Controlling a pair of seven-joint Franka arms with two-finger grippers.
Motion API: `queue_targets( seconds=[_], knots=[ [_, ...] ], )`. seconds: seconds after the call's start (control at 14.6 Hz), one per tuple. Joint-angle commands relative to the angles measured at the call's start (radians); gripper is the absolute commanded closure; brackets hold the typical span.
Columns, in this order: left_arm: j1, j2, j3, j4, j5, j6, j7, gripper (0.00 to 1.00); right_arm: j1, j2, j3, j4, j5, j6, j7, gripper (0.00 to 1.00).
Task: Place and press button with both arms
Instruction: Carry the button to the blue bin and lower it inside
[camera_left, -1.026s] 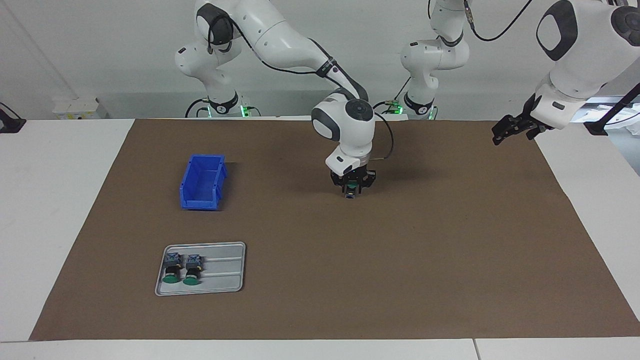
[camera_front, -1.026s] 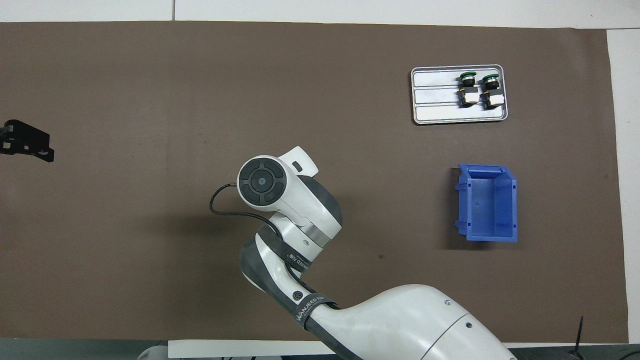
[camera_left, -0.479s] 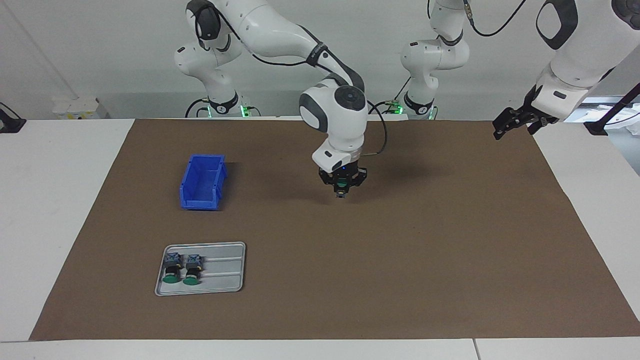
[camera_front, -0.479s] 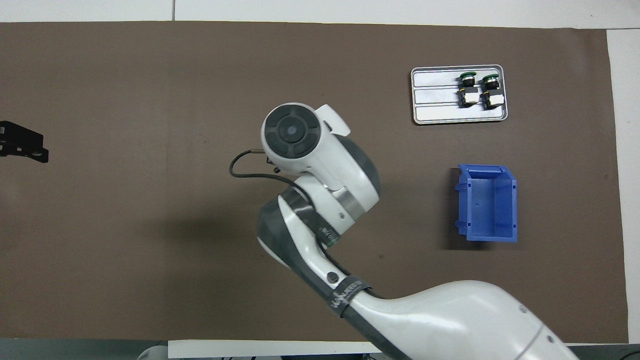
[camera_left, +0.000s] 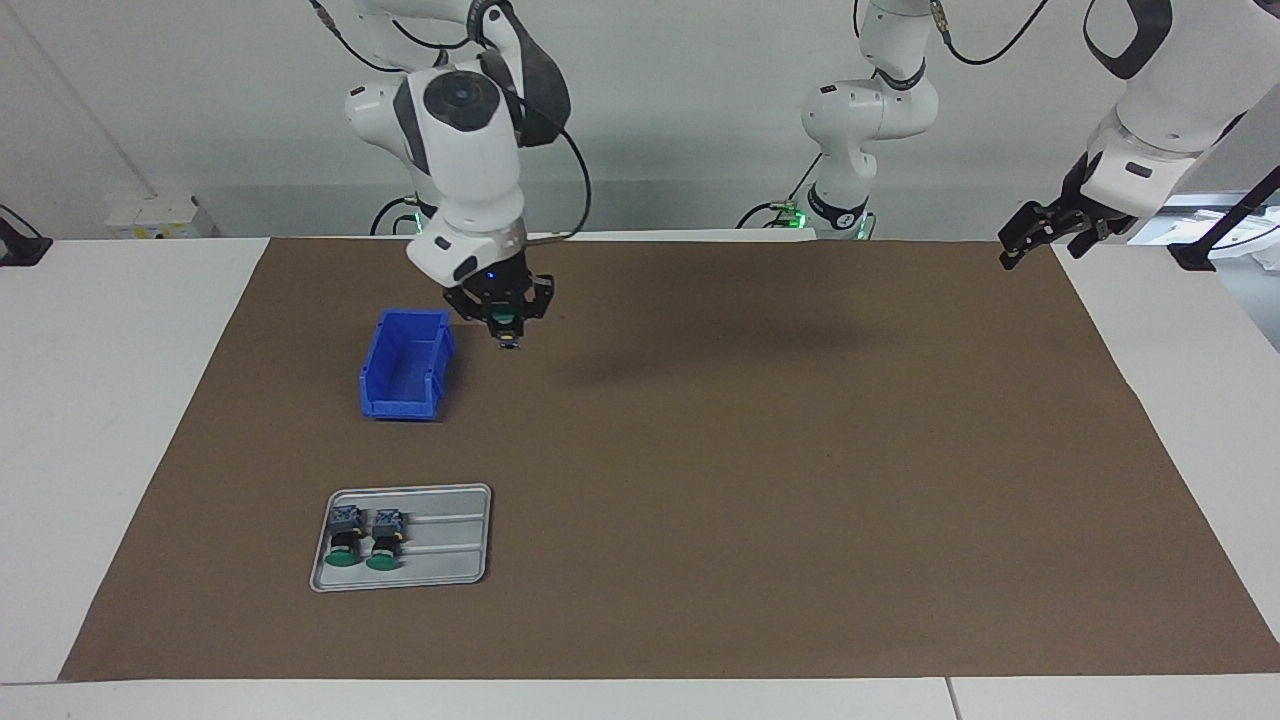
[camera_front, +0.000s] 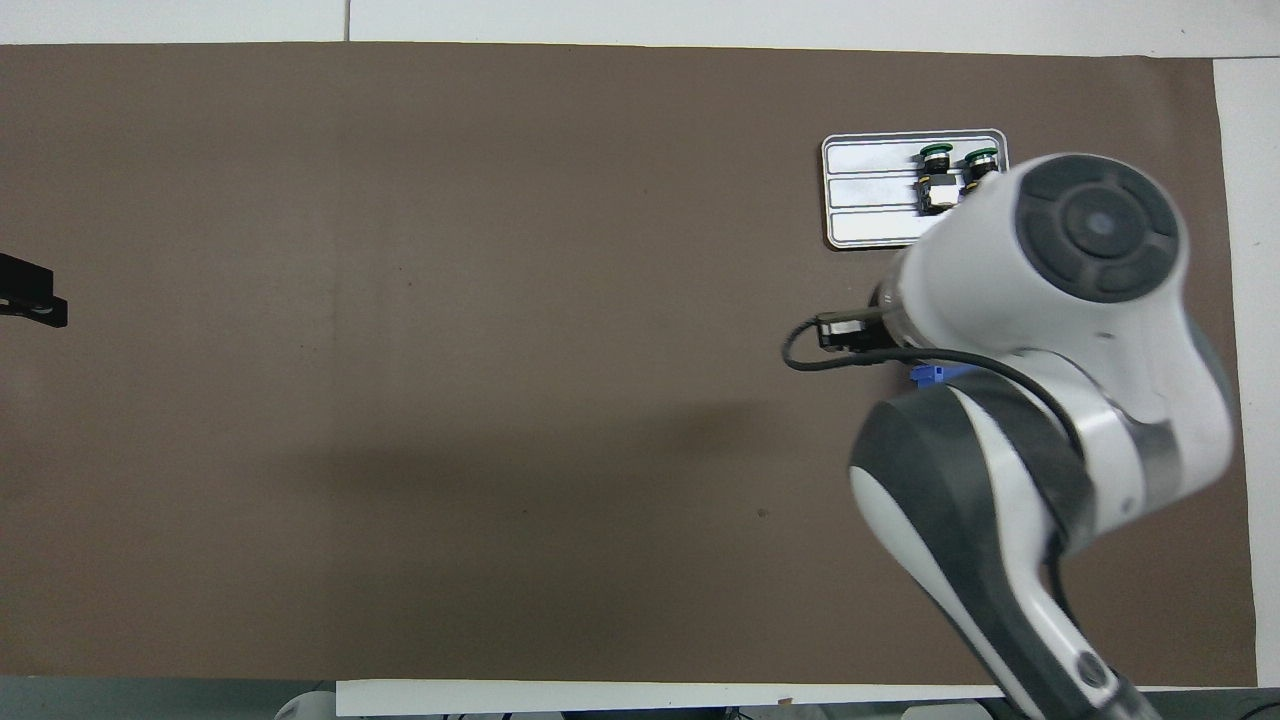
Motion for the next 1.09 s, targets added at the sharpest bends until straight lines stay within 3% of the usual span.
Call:
queue_targets(
  seconds=[0.0, 0.62, 1.03],
  knots=[
    [0.01, -0.004, -0.019, -0.017, 0.016, 0.007, 0.011, 0.0, -0.152, -0.129, 0.007, -0.174, 0.055, 0.034, -0.206, 0.99],
    [0.02, -0.004, -0.016, -0.023, 0.016, 0.005, -0.003, 0.0, -0.266, -0.112, 0.004, -0.34, 0.063, 0.215, -0.308, 0.99],
    [0.02, -0.004, -0.016, -0.023, 0.016, 0.004, -0.003, 0.0, -0.305, -0.024, 0.004, -0.38, 0.063, 0.313, -0.345, 0.99]
  ],
)
